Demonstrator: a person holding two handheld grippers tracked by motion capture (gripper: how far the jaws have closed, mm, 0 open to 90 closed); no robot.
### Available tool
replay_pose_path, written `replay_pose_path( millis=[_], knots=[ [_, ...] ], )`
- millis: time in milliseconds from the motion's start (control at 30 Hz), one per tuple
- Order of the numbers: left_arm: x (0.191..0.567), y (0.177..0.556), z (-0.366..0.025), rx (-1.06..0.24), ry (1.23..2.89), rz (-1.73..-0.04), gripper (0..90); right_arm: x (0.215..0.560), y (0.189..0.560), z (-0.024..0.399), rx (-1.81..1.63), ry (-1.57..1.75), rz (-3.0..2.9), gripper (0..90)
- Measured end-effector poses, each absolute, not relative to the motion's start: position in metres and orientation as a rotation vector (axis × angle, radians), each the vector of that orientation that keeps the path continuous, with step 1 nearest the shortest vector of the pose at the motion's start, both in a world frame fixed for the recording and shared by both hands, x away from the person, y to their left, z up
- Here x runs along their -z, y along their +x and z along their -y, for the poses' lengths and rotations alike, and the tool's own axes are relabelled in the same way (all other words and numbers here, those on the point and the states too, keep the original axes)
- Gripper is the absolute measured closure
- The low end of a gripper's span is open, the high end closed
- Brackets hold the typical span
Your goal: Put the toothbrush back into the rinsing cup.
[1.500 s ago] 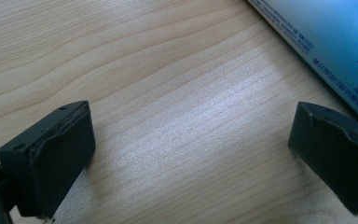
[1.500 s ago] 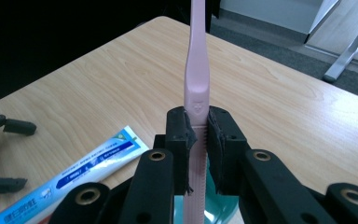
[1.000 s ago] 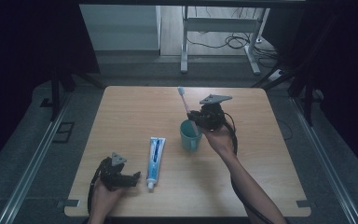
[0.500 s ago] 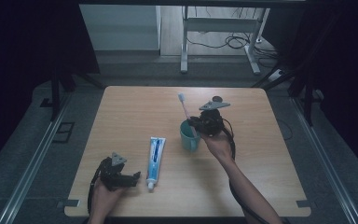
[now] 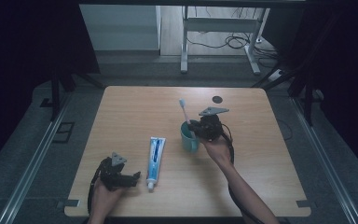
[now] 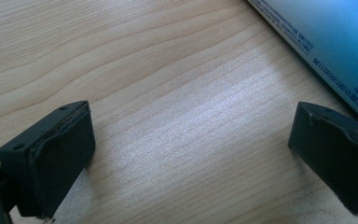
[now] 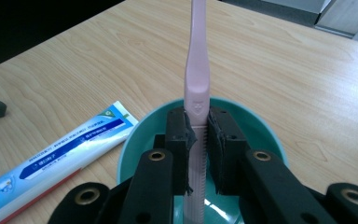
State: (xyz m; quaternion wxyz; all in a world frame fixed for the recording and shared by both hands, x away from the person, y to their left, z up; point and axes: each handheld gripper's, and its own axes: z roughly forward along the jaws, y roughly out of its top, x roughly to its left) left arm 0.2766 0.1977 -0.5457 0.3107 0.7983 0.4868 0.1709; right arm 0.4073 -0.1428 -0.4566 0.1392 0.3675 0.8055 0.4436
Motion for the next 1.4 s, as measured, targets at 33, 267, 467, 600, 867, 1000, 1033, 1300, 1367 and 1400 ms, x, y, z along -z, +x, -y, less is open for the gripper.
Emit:
replay_pose_path(
  millis=[33,267,467,600,867,1000,1033,1300,1367,1400],
  knots=[
    [0.546,0.277,-0.198,-0.451,2.107,-1.286,0.6,0.459,0.408,0.143,-1.281,1.066,-2.329,78.4],
    [0.546,0.277,-0.198,-0.450,2.107,-1.287,0.5,0.468,0.409,0.142,-1.276,1.089,-2.333,78.2],
    [0.546,0.277,-0.198,-0.450,2.107,-1.287,0.5,0.473,0.411,0.140,-1.271,1.108,-2.343,77.7],
    [0.546,0.277,-0.198,-0.450,2.108,-1.286,0.5,0.476,0.412,0.139,-1.269,1.119,-2.354,77.4],
    [0.546,0.276,-0.198,-0.451,2.107,-1.287,0.5,0.480,0.414,0.139,-1.247,1.143,-2.380,75.3],
    [0.546,0.276,-0.198,-0.451,2.107,-1.287,0.5,0.479,0.414,0.138,-1.240,1.142,-2.388,73.2],
    [0.546,0.276,-0.198,-0.451,2.107,-1.287,0.5,0.479,0.414,0.138,-1.240,1.139,-2.387,73.1],
    [0.546,0.276,-0.198,-0.451,2.107,-1.287,0.5,0.472,0.411,0.141,-1.248,1.116,-2.381,67.8],
    [0.546,0.276,-0.198,-0.452,2.107,-1.287,0.5,0.469,0.411,0.141,-1.247,1.104,-2.383,66.4],
    [0.546,0.276,-0.198,-0.452,2.107,-1.287,0.5,0.467,0.410,0.141,-1.244,1.094,-2.383,64.7]
  ],
)
